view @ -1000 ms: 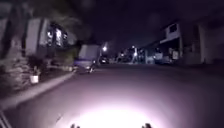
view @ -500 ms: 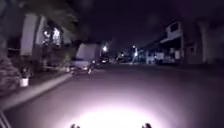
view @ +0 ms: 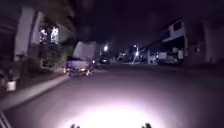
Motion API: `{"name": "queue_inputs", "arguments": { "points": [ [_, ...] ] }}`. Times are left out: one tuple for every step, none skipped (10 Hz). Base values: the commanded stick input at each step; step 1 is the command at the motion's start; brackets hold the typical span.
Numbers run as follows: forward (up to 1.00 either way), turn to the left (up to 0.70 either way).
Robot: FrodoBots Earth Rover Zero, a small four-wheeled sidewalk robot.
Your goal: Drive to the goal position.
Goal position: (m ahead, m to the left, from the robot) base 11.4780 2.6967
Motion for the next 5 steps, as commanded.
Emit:
{"name": "queue_inputs", "arguments": {
  "points": [
    [0.70, -0.17],
    [0.70, -0.35],
    [0.70, -0.26],
    [0.70, 0.00],
    [0.70, 0.00]
  ]
}}
